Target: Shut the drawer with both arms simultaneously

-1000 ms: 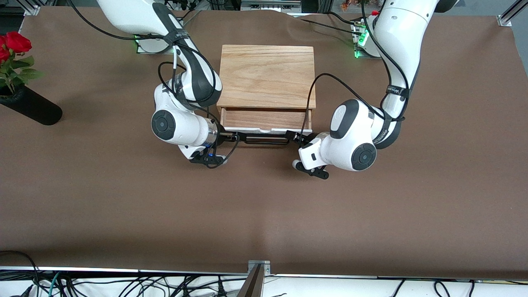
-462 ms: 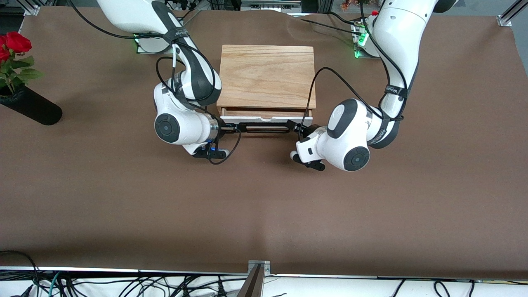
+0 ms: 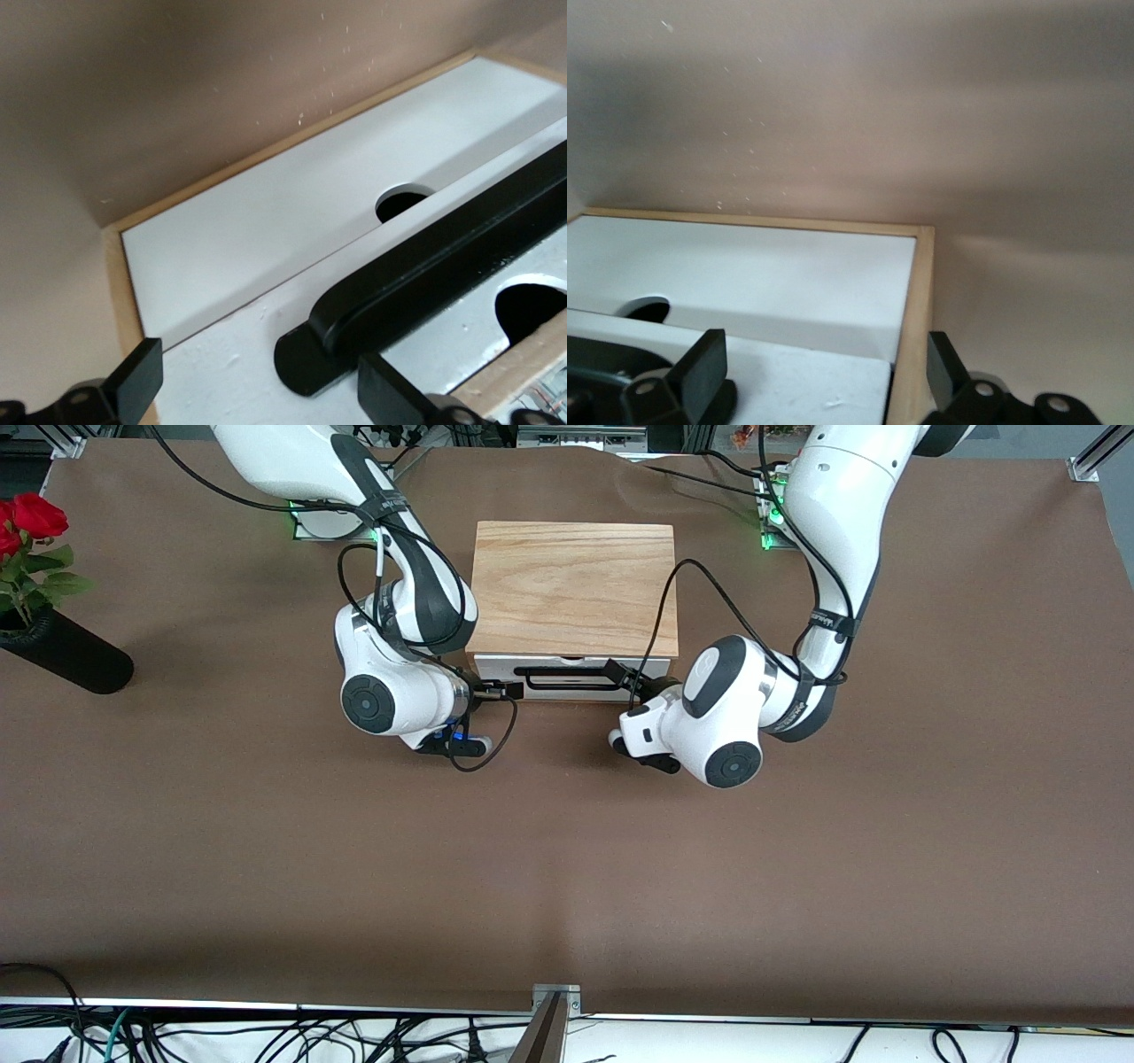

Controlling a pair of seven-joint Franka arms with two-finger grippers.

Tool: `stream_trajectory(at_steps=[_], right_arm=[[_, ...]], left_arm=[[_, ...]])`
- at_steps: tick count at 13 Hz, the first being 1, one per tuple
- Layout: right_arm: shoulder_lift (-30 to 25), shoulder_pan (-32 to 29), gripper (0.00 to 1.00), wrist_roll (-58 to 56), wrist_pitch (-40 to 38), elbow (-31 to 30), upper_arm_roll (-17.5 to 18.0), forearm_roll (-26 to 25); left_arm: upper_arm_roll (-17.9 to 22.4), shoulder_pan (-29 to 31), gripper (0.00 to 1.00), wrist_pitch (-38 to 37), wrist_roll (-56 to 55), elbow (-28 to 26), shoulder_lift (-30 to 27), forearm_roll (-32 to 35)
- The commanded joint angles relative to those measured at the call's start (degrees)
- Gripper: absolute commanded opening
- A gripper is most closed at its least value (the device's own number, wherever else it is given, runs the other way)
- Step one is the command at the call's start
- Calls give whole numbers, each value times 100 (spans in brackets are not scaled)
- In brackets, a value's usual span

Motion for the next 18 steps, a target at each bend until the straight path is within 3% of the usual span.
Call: stream_trajectory(at_steps=[1, 8, 10, 12, 16, 18], right_arm=[[-503, 23, 100, -54, -186, -493, -4, 18], [-521, -29, 100, -63, -163, -414, -135, -52], [-556, -38, 100, -63, 365, -283, -328, -770], [-634, -38, 100, -324, 366, 51, -749, -1176], [-1345, -29, 100, -440, 322, 8, -1320, -1501], [-1714, -29, 100, -571, 69, 34, -1436, -2141]], left_arm=[[79, -157, 100, -284, 32, -21, 59, -49], [79, -254, 100, -451, 58, 13, 147, -49], [87, -254, 100, -381, 67, 75, 155, -75], [114, -227, 100, 144, 67, 294, 147, -75], [219, -9, 100, 331, 67, 804, 16, -75], [281, 377, 100, 296, 76, 971, -108, 38]])
